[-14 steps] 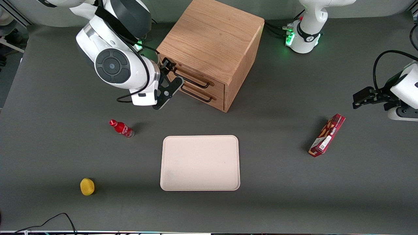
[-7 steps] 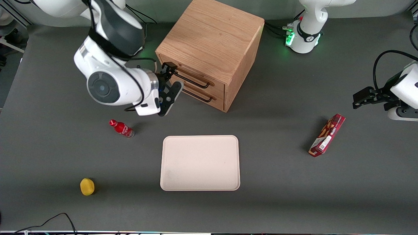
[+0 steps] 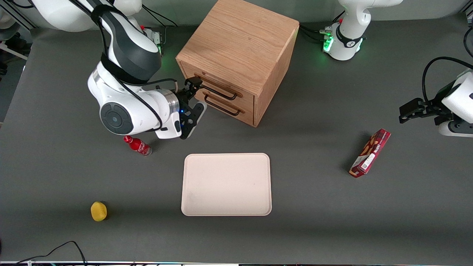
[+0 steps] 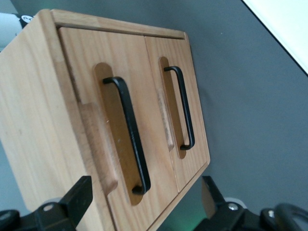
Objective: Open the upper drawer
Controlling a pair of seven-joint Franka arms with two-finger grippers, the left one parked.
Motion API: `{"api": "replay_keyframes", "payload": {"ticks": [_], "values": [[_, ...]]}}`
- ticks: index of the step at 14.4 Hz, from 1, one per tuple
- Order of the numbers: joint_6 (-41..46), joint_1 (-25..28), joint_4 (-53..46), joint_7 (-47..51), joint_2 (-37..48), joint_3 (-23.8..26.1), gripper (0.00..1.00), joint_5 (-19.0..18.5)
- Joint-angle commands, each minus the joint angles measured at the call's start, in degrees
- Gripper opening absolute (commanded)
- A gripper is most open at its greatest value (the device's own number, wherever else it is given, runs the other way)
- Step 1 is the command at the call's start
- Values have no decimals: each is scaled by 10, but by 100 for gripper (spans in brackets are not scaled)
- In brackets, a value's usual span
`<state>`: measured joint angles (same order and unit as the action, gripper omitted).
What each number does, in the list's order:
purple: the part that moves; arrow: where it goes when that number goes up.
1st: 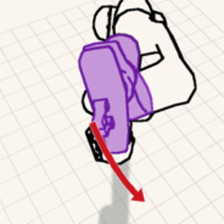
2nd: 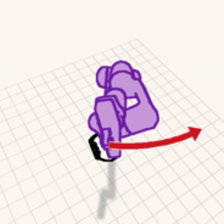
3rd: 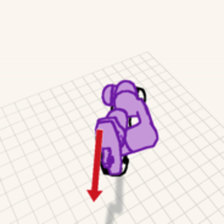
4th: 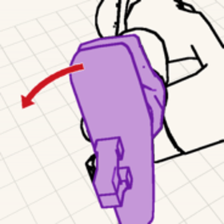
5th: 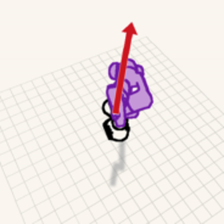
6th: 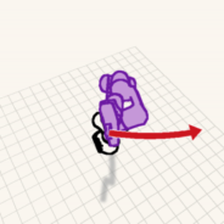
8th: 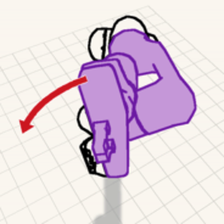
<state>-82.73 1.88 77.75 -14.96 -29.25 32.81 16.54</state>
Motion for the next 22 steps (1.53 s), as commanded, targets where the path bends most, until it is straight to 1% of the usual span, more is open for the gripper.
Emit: {"api": "replay_keyframes", "payload": {"ticks": [1, 4, 8, 9, 12, 15, 22], "values": [[-44, -3, 40, -10, 16, 8, 100, -17], [-91, -2, 91, -12, 45, 9, 100, -19], [-122, 1, 129, -12, 65, 19, 100, -19], [-127, 1, 132, -13, 65, 19, 100, -20], [-139, 5, 130, -14, 60, 21, 100, -48], [-150, 5, 137, -10, 59, 31, 100, -49], [-149, 7, 158, -9, 66, 37, 100, -49]]}}
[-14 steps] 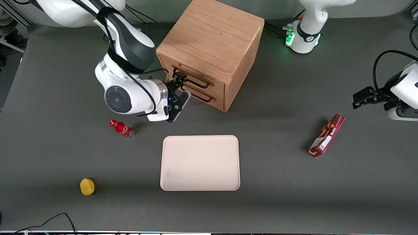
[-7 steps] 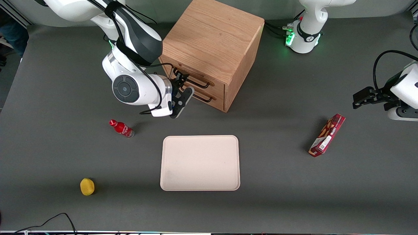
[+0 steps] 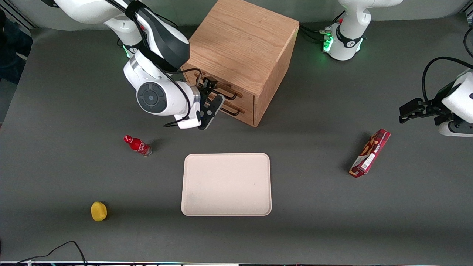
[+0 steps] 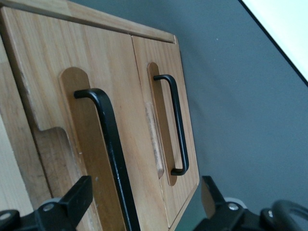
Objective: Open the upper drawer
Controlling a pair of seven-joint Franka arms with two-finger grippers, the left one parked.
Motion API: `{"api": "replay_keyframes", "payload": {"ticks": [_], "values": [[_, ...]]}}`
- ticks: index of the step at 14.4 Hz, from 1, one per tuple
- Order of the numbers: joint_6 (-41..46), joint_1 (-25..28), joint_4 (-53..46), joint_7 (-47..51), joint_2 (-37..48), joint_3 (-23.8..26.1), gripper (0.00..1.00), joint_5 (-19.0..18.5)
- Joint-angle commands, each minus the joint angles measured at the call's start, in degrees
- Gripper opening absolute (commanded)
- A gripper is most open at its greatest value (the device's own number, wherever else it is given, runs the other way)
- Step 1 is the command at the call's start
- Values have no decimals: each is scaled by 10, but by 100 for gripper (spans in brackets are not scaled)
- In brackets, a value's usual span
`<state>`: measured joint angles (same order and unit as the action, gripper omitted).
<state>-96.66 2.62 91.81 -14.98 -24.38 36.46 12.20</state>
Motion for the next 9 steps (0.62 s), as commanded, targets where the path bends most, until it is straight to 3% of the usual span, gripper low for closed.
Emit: {"api": "replay_keyframes", "payload": {"ticks": [1, 9], "values": [[-11, -1, 21, -8, 20, 0, 100, -6], [-36, -2, 53, -10, 28, 4, 100, -6]]}}
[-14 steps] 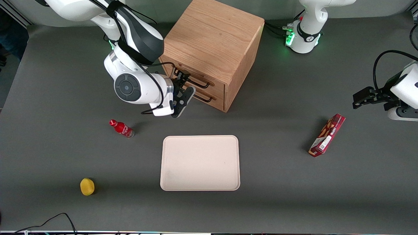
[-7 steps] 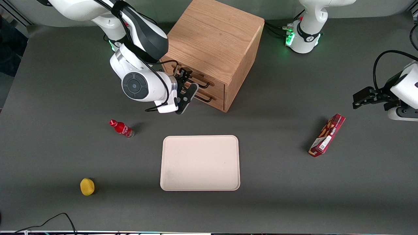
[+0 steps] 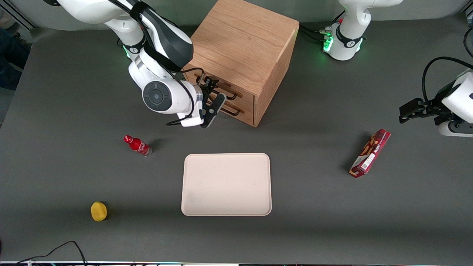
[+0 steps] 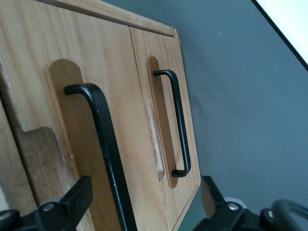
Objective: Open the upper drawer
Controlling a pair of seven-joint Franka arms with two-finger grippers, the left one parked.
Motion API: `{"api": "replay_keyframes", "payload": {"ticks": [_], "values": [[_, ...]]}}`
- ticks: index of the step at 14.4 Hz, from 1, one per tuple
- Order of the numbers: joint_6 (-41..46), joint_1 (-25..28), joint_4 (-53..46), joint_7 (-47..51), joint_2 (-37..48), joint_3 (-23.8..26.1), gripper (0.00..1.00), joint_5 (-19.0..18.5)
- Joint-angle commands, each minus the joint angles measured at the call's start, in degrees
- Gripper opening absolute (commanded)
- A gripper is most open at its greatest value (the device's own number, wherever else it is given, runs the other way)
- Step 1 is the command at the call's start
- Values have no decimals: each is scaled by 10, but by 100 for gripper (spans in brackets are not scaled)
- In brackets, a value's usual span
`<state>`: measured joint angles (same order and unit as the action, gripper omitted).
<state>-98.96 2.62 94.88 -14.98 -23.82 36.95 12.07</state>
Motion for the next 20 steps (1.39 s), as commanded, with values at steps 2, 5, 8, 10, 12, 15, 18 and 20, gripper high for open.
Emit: {"api": "replay_keyframes", "payload": {"ticks": [2, 5, 8, 10, 12, 15, 18, 20], "values": [[-24, -2, 30, -10, 23, 0, 100, -6], [-40, -2, 36, -9, 26, 8, 100, -6], [-50, -2, 44, -8, 26, 8, 100, -6], [-68, -2, 57, -8, 27, 8, 100, -12], [-74, -2, 61, -8, 27, 8, 100, -15], [-81, -2, 62, -7, 26, 8, 100, -15], [-98, -1, 73, -4, 27, 9, 100, -16], [-98, -1, 73, -1, 26, 9, 100, -25]]}}
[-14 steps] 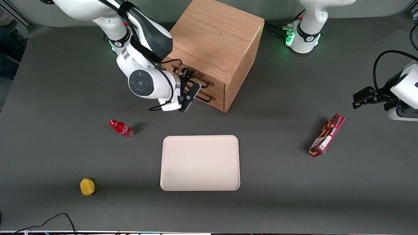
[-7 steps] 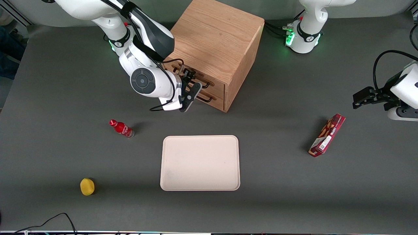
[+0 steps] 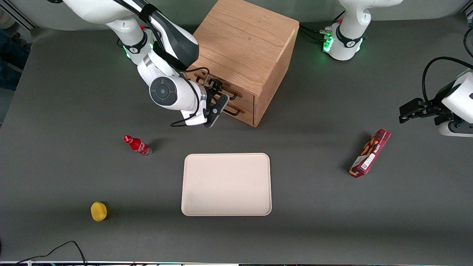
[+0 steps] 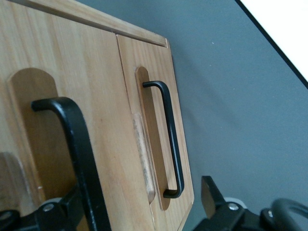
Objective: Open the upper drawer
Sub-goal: 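Pull the upper drawer handle outward with the right gripper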
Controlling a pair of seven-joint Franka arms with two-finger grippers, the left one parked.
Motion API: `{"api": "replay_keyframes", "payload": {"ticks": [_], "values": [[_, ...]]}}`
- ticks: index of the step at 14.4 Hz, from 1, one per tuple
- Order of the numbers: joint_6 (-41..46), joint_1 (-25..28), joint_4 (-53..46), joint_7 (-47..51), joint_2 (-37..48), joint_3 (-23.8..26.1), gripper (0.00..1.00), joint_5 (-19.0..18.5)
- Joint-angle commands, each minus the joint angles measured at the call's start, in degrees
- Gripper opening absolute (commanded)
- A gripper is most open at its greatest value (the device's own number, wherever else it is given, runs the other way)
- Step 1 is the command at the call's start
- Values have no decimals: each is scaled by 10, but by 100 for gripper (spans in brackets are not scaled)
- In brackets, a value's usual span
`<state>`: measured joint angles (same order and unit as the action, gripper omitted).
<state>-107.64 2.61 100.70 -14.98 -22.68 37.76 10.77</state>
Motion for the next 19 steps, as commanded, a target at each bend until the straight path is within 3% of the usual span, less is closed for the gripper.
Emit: {"api": "replay_keyframes", "payload": {"ticks": [1, 6, 19], "values": [[-13, -1, 15, 4, 12, 1, 100, -15], [-16, -1, 16, 7, 12, 1, 100, -19], [-16, -11, -19, 14, -4, -7, 100, -73]]}}
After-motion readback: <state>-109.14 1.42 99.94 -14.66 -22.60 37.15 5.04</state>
